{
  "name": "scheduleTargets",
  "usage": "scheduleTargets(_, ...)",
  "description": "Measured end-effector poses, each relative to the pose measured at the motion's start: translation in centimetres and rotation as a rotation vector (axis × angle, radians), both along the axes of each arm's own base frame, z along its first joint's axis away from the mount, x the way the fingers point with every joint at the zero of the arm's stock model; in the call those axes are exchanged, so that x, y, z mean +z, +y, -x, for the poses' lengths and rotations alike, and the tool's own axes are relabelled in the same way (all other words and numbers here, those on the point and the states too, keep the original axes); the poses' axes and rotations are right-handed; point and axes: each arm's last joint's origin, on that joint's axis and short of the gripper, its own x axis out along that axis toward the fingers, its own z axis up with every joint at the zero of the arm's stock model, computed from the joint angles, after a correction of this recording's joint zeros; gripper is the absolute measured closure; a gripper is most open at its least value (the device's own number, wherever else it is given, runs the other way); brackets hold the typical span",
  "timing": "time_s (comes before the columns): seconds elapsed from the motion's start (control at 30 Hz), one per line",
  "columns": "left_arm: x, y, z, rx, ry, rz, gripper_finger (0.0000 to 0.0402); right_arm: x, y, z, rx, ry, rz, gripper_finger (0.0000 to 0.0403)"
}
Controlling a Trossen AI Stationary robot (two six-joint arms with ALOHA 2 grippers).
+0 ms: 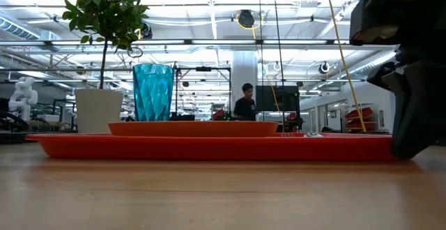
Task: Pick and place plate/cup/fork/spoon on tray
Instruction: Adjust the red serving tray, then return to Home Position
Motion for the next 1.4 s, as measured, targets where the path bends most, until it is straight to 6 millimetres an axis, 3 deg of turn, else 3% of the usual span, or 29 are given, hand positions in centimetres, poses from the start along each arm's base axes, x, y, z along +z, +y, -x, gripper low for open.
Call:
scheduleTargets(0.83, -0.1, -0.1, -0.1, 0.000, 0.009, 0.013, 0.0376, 0.1, 0.0, 0.4, -0.014, 0.034, -0.022, 0.0403)
scheduleTargets(0.93, -0.1, -0.4, -0.1, -0.016, 0.026, 0.000, 0.0376, 1.9, 0.7, 0.0, 0.002, -0.032, -0.067, 0.0403)
scheduleTargets(1.1, 0.1, -0.5, 0.7, -0.056, 0.072, 0.022, 0.0376, 7.3, 0.7, -0.1, 0.074, -0.191, -0.033, 0.0403)
scheduleTargets(1.27, 1.0, 0.2, 2.3, -0.122, 0.107, 0.130, 0.0376, 11.7, -1.5, 2.1, 0.111, -0.283, 0.064, 0.0403)
scheduleTargets(1.4, 2.0, 0.6, 3.7, -0.212, 0.093, 0.144, 0.0376, 13.1, -3.9, 4.6, 0.123, -0.379, 0.209, 0.0403)
